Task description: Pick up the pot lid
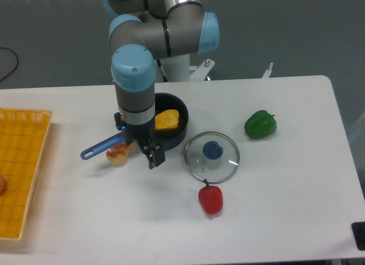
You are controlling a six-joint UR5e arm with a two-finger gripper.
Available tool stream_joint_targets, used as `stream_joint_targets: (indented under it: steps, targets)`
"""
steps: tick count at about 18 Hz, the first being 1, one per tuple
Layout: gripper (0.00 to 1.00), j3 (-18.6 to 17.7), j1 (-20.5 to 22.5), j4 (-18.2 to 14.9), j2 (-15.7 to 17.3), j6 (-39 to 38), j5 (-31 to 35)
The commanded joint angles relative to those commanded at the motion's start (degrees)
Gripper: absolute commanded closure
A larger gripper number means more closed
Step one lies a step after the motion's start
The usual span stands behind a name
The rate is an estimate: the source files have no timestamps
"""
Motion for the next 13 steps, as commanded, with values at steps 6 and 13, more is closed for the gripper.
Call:
stream_joint_targets:
  steps: [6, 13]
  targets:
    - [0.0, -0.17, -0.09, 0.0, -0.09, 0.62, 0.0]
    - [0.0, -1.67, -0.35, 0.09, -0.18, 0.26, 0.18]
